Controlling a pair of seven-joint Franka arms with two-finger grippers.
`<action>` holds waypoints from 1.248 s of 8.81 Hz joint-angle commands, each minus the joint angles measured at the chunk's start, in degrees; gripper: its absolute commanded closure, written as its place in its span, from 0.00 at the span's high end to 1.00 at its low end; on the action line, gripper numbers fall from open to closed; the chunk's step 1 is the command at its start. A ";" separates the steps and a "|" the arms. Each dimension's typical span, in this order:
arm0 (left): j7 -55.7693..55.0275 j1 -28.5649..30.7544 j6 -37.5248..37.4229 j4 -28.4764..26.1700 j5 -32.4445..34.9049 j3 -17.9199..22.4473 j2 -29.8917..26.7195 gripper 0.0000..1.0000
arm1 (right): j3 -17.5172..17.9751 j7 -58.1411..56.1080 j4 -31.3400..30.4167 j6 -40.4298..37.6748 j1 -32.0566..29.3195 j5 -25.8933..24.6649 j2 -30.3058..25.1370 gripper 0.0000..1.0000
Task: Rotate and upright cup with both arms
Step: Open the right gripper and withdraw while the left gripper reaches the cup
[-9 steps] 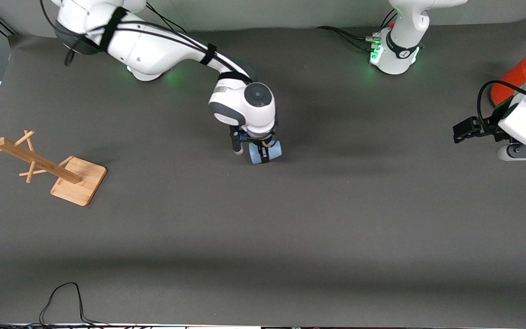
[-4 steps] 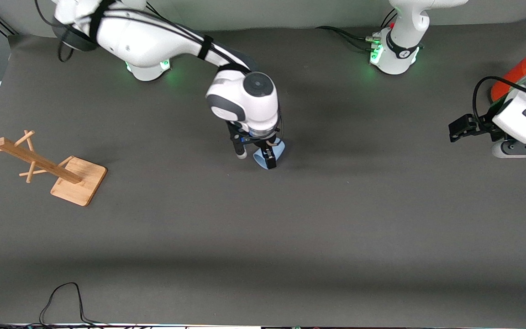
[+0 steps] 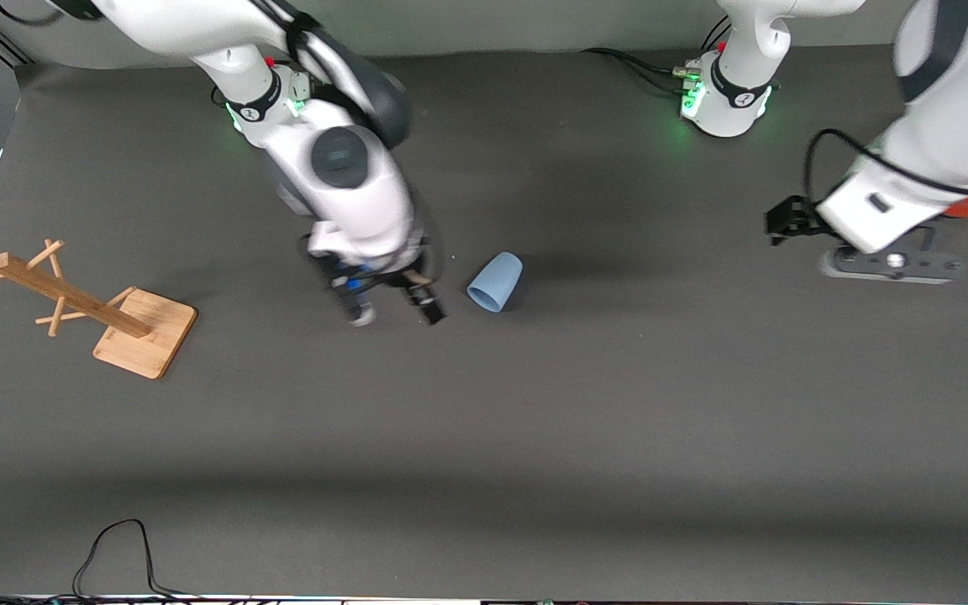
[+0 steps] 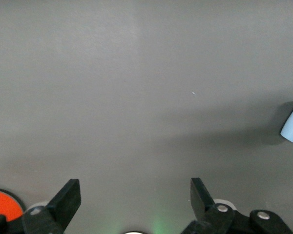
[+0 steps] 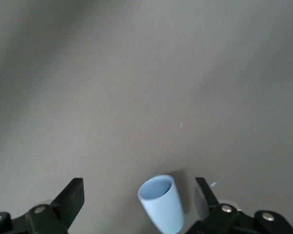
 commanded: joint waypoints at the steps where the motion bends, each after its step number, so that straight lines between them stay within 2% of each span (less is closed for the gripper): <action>1: -13.53 -7.48 -0.47 6.96 0.08 -1.58 10.55 1.00 | -10.98 -23.79 -1.65 -6.58 0.36 9.24 -8.32 1.00; 3: -30.23 -16.18 -1.17 20.72 0.43 -2.04 25.91 1.00 | -18.29 -42.71 -1.83 -11.69 0.27 9.62 -12.72 1.00; 5: -52.26 -22.52 0.05 33.92 0.43 -2.04 40.43 1.00 | -25.24 -58.20 -4.89 -12.16 0.19 11.10 -17.20 1.00; 6: -58.46 -25.16 0.14 38.68 0.52 -1.69 45.89 1.00 | -27.45 -64.71 -6.21 -12.16 -0.95 11.38 -19.14 1.00; 7: -63.40 -26.14 1.97 40.91 0.43 -1.60 48.64 1.00 | -27.64 -67.74 -7.44 -12.24 -2.52 11.29 -20.99 1.00; 9: -67.56 -28.60 6.80 41.28 0.69 -0.99 52.16 1.00 | -27.73 -76.69 -9.29 -11.89 -7.61 11.29 -23.11 1.00; 11: -65.41 -30.54 7.01 41.63 0.78 -1.33 55.08 1.00 | -29.22 -79.18 -12.18 -11.20 -8.60 11.29 -24.34 1.00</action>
